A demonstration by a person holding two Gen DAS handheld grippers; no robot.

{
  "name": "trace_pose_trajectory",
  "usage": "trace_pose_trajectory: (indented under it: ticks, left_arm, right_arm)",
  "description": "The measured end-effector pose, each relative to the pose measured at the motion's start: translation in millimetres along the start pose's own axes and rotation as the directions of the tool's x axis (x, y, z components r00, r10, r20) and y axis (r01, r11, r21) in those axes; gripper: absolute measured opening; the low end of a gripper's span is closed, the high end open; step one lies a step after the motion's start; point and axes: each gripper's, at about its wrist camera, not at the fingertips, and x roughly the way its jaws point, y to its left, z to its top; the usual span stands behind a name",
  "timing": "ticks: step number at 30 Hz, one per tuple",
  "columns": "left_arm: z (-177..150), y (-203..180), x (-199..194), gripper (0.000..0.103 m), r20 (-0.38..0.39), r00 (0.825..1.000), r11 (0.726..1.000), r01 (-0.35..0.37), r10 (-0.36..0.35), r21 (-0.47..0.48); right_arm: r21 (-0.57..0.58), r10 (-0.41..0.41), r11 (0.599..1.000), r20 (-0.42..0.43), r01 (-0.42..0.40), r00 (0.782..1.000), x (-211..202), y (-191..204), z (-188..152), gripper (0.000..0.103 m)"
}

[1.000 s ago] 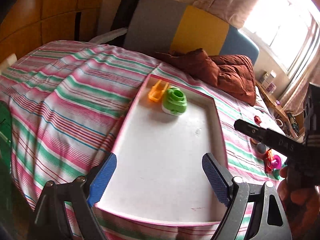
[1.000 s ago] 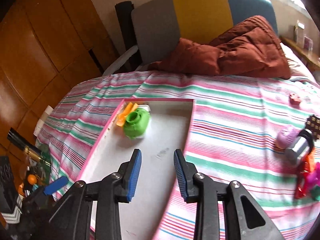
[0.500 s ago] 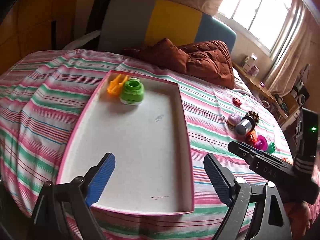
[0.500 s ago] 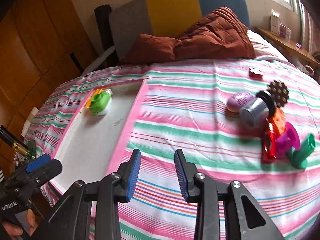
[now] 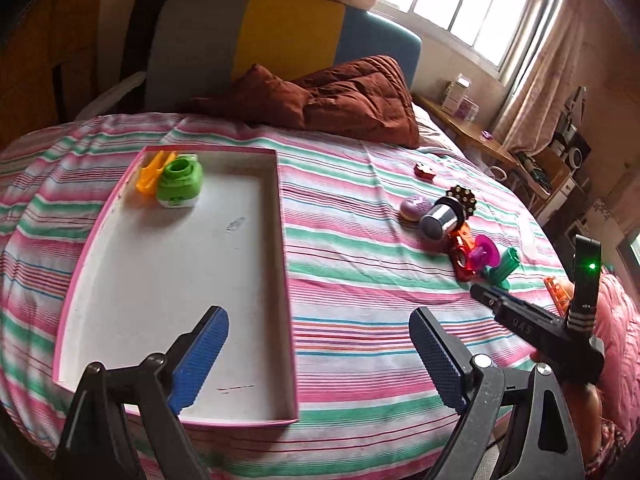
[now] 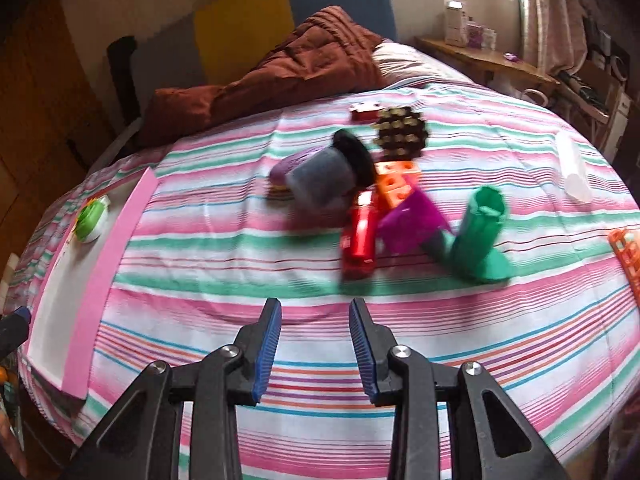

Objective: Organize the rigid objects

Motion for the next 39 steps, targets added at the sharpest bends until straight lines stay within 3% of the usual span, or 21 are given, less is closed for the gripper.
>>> trace_pose_trajectory:
  ticks: [6, 12, 23, 27, 33, 39]
  left_arm:
    - [-1, -23, 11, 0.095, -0.022, 0.998, 0.998, 0.053, -0.053, 0.026]
    - [-7, -42, 17, 0.095, -0.038, 0.997, 0.996, 0.066, -0.064, 0.061]
    - [-12, -59, 28, 0.095, -0.071, 0.997, 0.994, 0.046, -0.039, 0.1]
    - [-10, -70, 35, 0.095, -0.082, 0.996, 0.991, 0.048, -0.038, 0.128]
    - [-1, -98, 50, 0.095, -0.111, 0.992, 0.984, 0.085, -0.068, 0.159]
    - [9, -138, 87, 0.095, -0.146, 0.984, 0.975, 0.129, -0.103, 0.18]
  right_arm:
    - [0.167, -0.161, 0.975, 0.074, 0.147, 0.984, -10, -64, 3, 0.04]
    - [0.206, -0.144, 0.97, 0.077, 0.126, 0.987, 2, -92, 5, 0.041]
    - [0.17, -0.082, 0.983, 0.111, 0.062, 0.99, 28, -93, 26, 0.038]
    - [0.168, -0.09, 0.984, 0.14, 0.066, 0.986, 24, -100, 27, 0.03]
    - [0.218, -0.185, 0.965, 0.179, 0.144, 0.966, 11, -118, 22, 0.03]
    - [0.254, -0.171, 0.96, 0.202, 0.117, 0.964, 10, -126, 13, 0.03]
